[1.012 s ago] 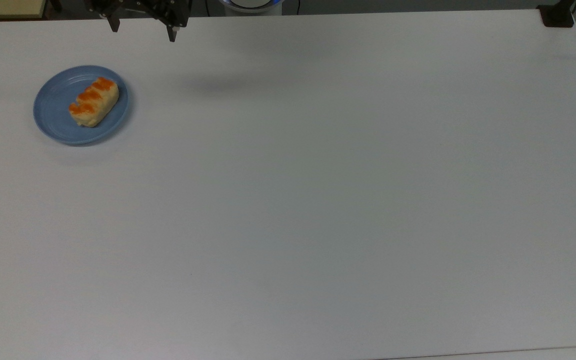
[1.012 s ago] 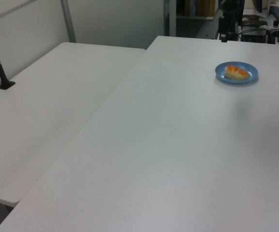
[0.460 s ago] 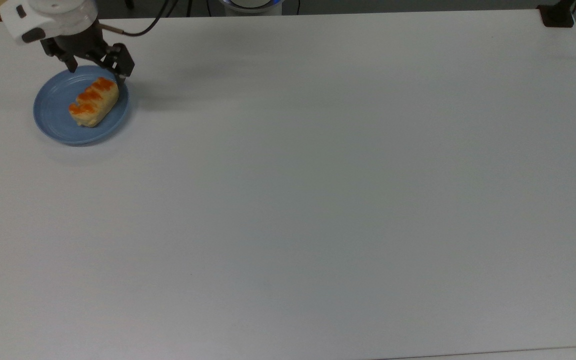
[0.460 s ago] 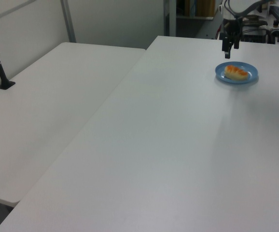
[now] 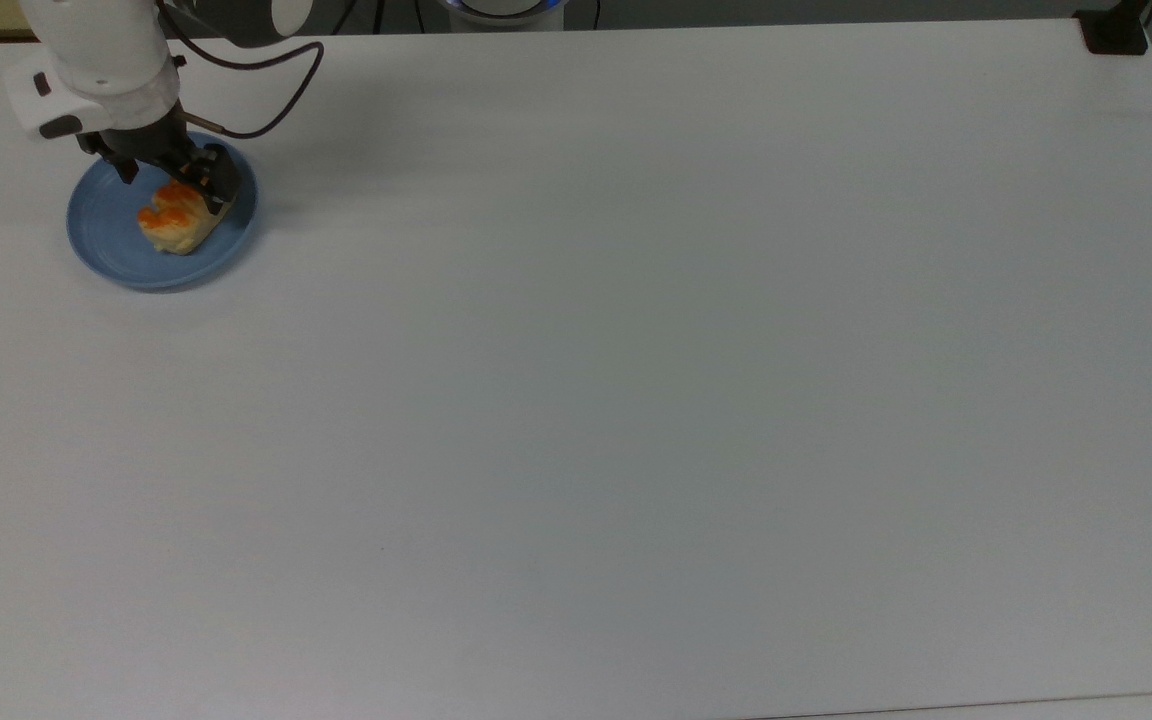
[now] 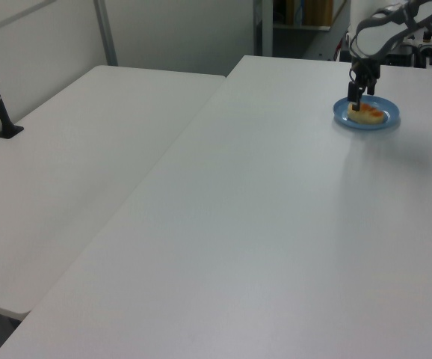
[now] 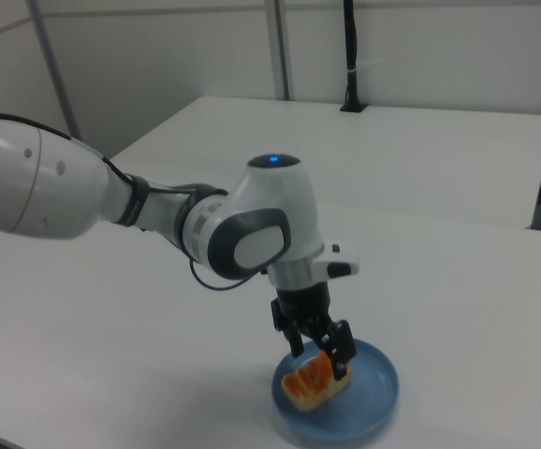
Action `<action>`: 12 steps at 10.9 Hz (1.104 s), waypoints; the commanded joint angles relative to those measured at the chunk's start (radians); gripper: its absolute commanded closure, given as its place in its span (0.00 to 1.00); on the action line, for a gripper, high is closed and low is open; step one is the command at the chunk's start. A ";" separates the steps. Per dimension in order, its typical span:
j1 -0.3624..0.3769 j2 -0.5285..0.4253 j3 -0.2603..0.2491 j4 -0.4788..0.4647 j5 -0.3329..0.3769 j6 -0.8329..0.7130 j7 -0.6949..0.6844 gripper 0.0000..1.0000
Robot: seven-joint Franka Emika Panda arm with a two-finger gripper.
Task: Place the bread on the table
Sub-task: 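Move the gripper down over the orange-topped bread on the blue plate, then close the gripper on the bread and lift it off the plate, then carry the bread off the plate and lower it onto the table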
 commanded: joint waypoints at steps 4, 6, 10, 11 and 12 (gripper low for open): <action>0.013 0.016 -0.006 -0.032 -0.006 0.040 -0.017 0.74; 0.021 -0.004 0.002 0.024 -0.003 -0.014 -0.112 0.76; 0.015 0.063 0.005 0.303 0.085 -0.147 -0.311 0.71; 0.013 0.124 0.005 0.389 0.085 -0.147 -0.318 0.71; 0.007 0.196 0.005 0.473 0.096 -0.145 -0.315 0.71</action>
